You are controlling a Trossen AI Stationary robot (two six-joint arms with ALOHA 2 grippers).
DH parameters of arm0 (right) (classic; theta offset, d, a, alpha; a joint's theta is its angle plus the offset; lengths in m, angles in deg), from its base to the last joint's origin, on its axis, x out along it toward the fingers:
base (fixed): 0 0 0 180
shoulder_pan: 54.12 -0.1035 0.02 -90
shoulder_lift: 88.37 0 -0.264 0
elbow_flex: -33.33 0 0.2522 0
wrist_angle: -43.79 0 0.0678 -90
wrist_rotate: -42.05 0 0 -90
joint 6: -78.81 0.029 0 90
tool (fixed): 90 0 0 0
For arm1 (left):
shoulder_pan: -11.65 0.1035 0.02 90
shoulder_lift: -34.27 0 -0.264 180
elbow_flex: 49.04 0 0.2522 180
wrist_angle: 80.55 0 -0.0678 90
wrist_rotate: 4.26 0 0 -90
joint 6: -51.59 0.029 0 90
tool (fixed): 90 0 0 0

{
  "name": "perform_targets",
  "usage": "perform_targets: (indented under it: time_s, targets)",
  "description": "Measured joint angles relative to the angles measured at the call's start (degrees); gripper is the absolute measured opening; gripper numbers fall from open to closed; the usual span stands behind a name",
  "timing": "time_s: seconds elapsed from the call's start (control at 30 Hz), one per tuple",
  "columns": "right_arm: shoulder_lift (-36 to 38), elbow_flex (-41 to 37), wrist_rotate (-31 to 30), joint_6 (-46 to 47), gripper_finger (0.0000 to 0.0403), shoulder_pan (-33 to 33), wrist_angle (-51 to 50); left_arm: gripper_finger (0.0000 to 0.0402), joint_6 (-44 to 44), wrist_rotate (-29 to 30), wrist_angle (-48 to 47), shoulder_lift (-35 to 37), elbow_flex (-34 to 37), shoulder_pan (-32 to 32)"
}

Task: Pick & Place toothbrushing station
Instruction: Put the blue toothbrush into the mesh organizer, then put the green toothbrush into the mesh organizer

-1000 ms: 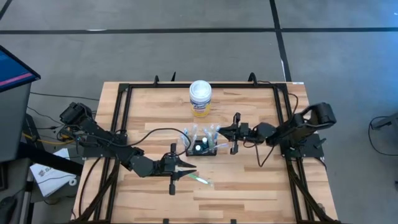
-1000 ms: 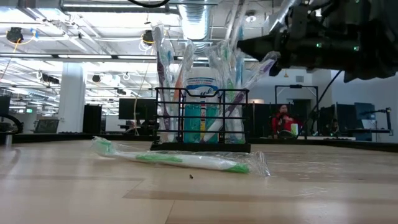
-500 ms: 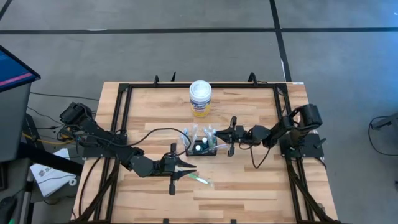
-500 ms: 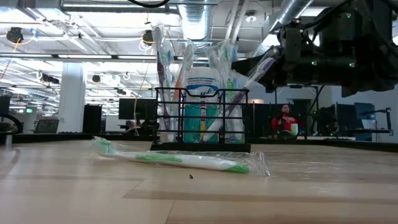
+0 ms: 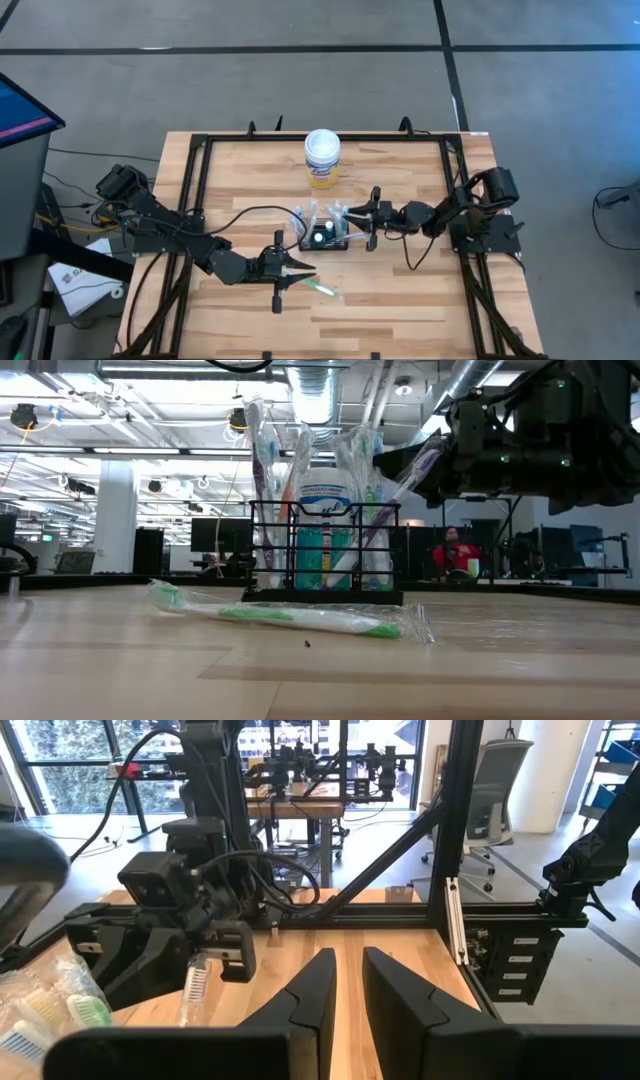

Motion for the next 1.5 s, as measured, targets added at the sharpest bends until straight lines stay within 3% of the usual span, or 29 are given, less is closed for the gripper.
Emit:
perform_targets:
  time_s: [0.4, 0.73, 1.1, 1.27, 1.5]
  targets:
    - [0.6, 0.0, 0.0, -1.8, 0.0137, 0.0, 0.0, 0.0049, 0.0, 0.0, -0.2, 0.0, 0.0, 0.0]
    - [9.4, 0.0, -0.1, -3.3, 0.0178, -0.7, -4.0, 0.0049, 0.0, 0.0, -0.4, 0.0, 0.0, -0.3]
    - [22.3, 0.0, -0.1, -5.2, 0.0158, -8.6, -18.1, 0.0049, 0.0, 0.0, -0.8, 0.0, 0.0, -2.0]
    - [24.4, 2.5, -0.2, -4.6, 0.0136, -13.5, -25.2, 0.0049, 0.0, 0.0, -0.9, 0.0, 0.0, -2.0]
    - [24.2, 14.1, -0.2, -2.5, 0.0111, -17.8, -49.3, 0.0049, 0.3, 0.0, -0.8, 0.0, 0.0, -2.0]
